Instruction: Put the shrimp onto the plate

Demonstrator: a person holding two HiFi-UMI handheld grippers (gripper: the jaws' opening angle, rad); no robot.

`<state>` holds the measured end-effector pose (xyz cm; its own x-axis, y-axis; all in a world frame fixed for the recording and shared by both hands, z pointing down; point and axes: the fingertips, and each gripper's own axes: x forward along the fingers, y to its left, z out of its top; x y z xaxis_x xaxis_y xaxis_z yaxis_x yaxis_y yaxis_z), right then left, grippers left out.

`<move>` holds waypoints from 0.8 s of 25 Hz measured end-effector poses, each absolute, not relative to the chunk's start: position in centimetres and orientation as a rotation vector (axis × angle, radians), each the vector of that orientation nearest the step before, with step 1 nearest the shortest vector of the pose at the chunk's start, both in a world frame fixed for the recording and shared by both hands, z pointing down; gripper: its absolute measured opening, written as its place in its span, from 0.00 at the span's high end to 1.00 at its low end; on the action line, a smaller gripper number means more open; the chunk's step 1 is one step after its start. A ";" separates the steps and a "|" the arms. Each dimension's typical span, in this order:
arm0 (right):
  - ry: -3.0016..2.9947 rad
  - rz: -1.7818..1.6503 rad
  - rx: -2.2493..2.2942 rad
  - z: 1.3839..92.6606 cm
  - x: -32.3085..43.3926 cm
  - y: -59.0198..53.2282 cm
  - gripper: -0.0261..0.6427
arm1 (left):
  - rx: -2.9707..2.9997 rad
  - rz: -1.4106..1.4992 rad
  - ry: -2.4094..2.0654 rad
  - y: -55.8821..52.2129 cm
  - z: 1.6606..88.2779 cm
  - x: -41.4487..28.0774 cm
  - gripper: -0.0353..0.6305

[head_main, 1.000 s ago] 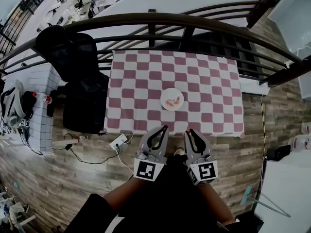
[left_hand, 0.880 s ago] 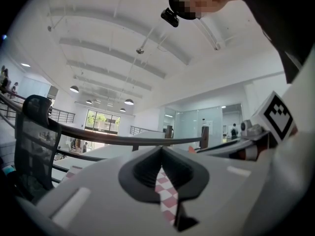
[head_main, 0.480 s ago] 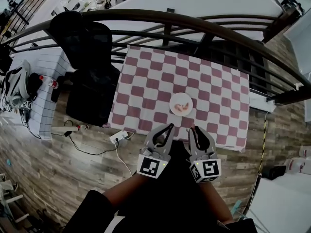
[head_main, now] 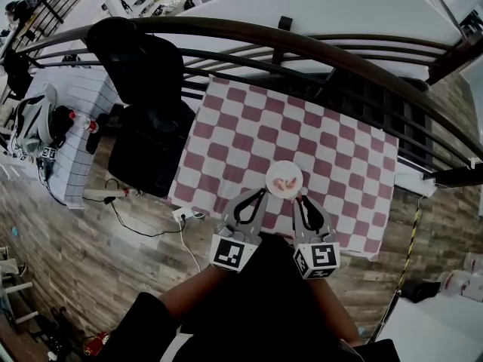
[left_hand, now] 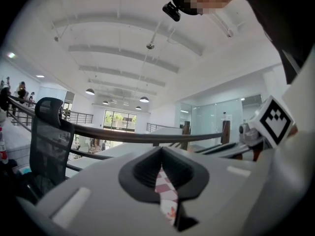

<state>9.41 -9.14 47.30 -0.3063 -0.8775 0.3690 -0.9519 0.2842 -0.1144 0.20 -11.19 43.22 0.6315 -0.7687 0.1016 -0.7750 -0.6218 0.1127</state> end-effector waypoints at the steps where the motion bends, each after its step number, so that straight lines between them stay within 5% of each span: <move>1: -2.315 0.471 1.674 47.8 9.7 -9.7 0.87 | 2.700 0.073 -1.292 -11.8 43.4 0.4 0.94; 20: -2.222 0.634 1.467 57.4 12.7 -16.6 0.86 | 2.595 0.126 -1.381 -18.9 46.2 2.5 0.94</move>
<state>12.74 -16.63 57.41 -0.3676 -0.7440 0.5579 -0.9264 0.3455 -0.1497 2.54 -18.92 46.15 0.5598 -0.8114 0.1679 -0.8284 -0.5436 0.1349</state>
